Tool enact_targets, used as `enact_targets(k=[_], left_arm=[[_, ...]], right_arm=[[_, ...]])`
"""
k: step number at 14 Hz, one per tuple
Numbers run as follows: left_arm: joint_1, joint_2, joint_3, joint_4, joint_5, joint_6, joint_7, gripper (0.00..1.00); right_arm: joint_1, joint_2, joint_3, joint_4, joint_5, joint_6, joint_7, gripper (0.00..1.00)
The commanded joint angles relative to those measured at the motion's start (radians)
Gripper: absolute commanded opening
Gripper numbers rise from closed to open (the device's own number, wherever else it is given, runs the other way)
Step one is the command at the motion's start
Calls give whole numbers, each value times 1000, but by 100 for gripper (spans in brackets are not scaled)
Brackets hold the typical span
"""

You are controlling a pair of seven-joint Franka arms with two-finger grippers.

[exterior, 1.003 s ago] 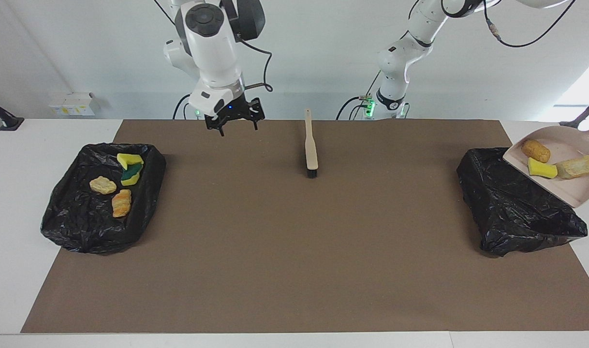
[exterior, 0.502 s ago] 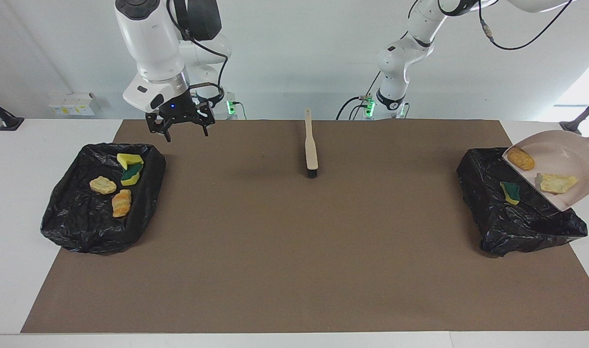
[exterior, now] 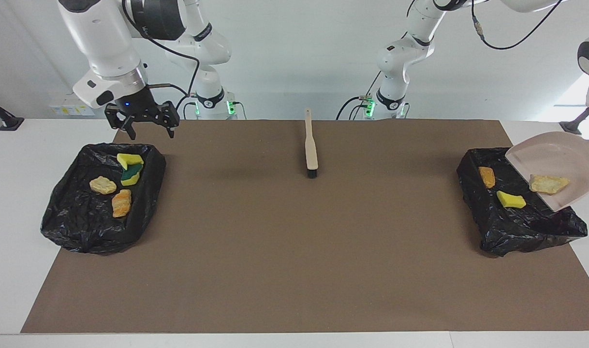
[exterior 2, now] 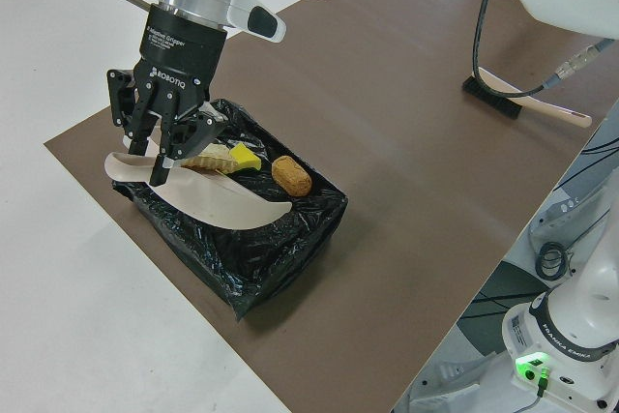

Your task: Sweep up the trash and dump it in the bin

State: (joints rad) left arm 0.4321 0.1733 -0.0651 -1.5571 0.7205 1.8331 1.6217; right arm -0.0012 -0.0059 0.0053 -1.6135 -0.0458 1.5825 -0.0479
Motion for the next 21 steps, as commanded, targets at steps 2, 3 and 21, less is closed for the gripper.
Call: enact_targets(k=[2, 3, 21], left_arm=[[-32, -40, 15, -64, 71, 60, 7, 0], [-53, -40, 15, -63, 100, 61, 7, 0], [-61, -170, -120, 38, -341, -227, -348, 0]], right_arm=[[-7, -46, 4, 3, 3, -65, 66, 100], [-10, -57, 1, -3, 6, -70, 66, 100], [-8, -72, -1, -22, 52, -56, 105, 100]])
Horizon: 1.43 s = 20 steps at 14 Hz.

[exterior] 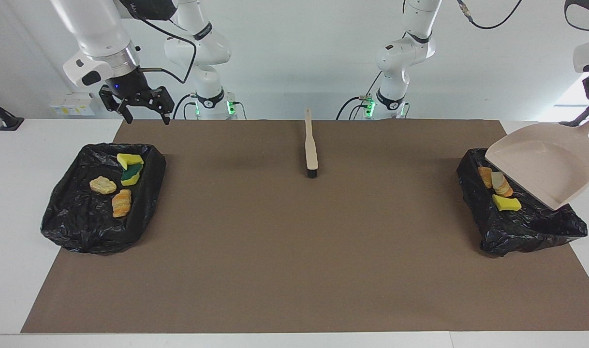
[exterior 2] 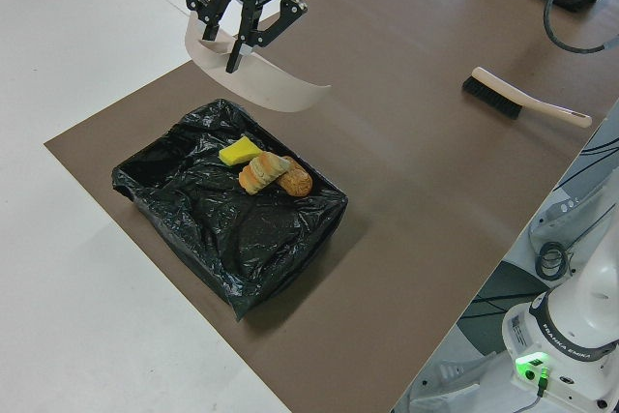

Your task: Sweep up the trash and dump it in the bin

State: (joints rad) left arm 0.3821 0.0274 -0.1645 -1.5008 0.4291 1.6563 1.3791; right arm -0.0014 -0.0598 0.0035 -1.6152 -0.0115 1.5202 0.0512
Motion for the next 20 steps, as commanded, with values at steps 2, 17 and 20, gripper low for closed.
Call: enact_targets(k=[2, 17, 20], left_arm=[[-28, -35, -46, -35, -127, -91, -219, 0], [-566, 72, -49, -187, -461, 178, -1475, 0], [-643, 136, -49, -185, -463, 252, -1590, 0]], right_arm=[[-6, -18, 3, -20, 18, 6, 6, 100], [-6, -18, 3, -22, 18, 6, 6, 100], [-6, -18, 3, -22, 18, 6, 6, 100]])
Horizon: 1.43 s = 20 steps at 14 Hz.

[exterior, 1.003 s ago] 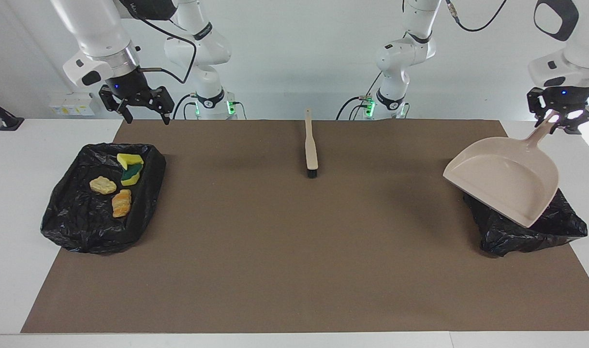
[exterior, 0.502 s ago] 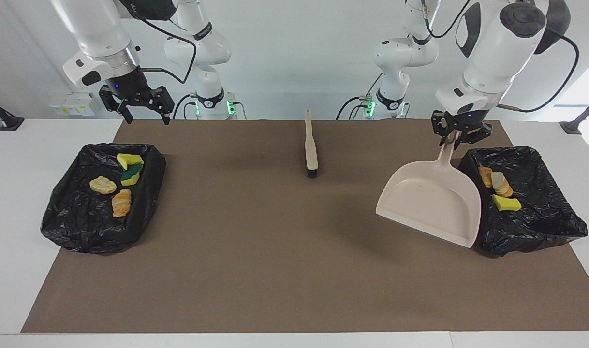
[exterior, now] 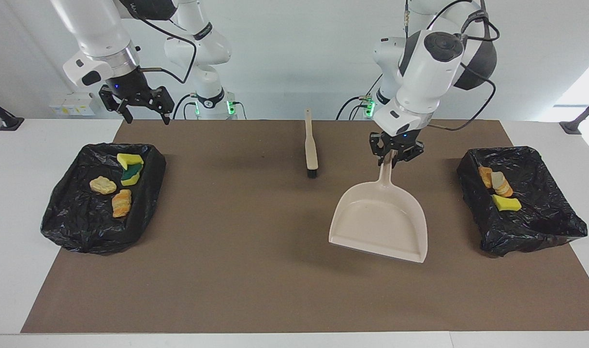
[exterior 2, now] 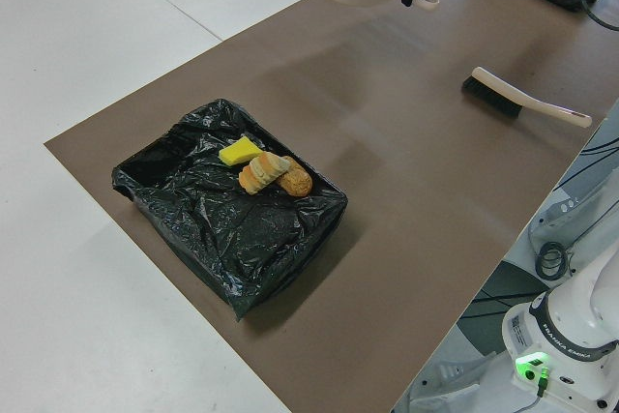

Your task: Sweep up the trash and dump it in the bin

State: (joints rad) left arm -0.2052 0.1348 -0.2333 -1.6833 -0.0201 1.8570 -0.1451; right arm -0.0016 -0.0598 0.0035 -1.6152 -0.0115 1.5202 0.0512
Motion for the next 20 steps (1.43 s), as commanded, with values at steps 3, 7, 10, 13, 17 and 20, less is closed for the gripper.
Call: enact_targets(k=[3, 7, 10, 13, 17, 20], left_arm=[[-134, 106, 20, -4, -14, 128, -183, 0], [-197, 150, 20, -26, -14, 169, -195, 0], [-218, 163, 20, -48, -14, 229, -283, 0], [-227, 170, 20, -78, -14, 277, -292, 0], [-241, 195, 20, -93, -14, 318, -358, 0], [-255, 223, 20, -90, -14, 344, -392, 0]], right_arm=[[-6, -18, 3, -20, 18, 6, 6, 100], [-8, -18, 3, -20, 18, 6, 6, 100], [-6, -18, 3, -20, 18, 6, 6, 100], [-6, -18, 3, -20, 18, 6, 6, 100], [-8, -18, 3, -20, 18, 6, 6, 100], [-6, -18, 1, -20, 18, 6, 6, 100]])
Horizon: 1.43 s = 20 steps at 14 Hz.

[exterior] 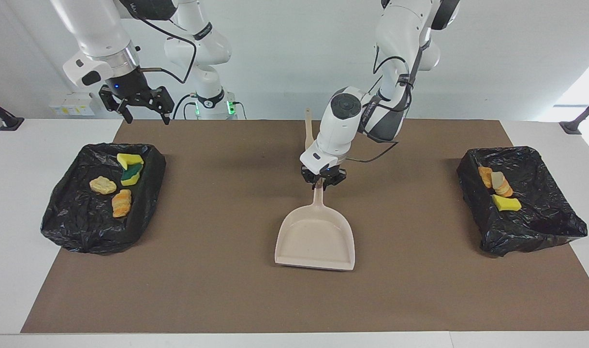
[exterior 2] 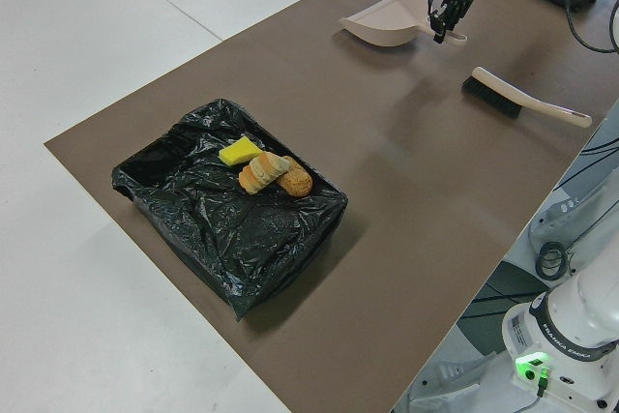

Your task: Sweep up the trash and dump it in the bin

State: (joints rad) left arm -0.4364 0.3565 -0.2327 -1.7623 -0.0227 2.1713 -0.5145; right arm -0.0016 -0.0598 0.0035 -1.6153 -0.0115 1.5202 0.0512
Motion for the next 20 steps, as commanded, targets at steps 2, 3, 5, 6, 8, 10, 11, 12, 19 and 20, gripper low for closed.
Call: enact_targets(k=[2, 3, 5, 6, 8, 10, 11, 12, 19, 20], left_arm=[[-27, 2, 19, -13, -11, 33, -25, 0], [-25, 2, 19, -13, -11, 38, -22, 0], [-21, 2, 19, -14, -11, 36, -9, 18], [-25, 2, 19, -14, -11, 27, -15, 42], [-27, -1, 21, -13, -11, -20, -22, 76], [-18, -8, 21, -8, -11, -50, -24, 87], [-10, -17, 22, -3, -11, -66, -22, 92], [-1, -37, 30, 3, -11, -99, -22, 100], [108, -186, 56, 6, 1, -272, -4, 100], [123, -211, 56, 6, 1, -298, 16, 100]], right_arm=[[-6, -18, 3, -20, 18, 6, 6, 100], [-6, -18, 3, -20, 18, 6, 6, 100], [-6, -18, 3, -20, 18, 6, 6, 100], [-8, -18, 3, -21, 18, 6, 6, 100], [-6, -18, 3, -20, 18, 6, 6, 100], [-6, -18, 1, -20, 18, 6, 6, 100], [-6, -18, 3, -20, 18, 6, 6, 100], [-8, -18, 3, -20, 18, 6, 6, 100], [-8, -18, 3, -20, 18, 6, 6, 100], [-8, -18, 3, -21, 18, 6, 6, 100]])
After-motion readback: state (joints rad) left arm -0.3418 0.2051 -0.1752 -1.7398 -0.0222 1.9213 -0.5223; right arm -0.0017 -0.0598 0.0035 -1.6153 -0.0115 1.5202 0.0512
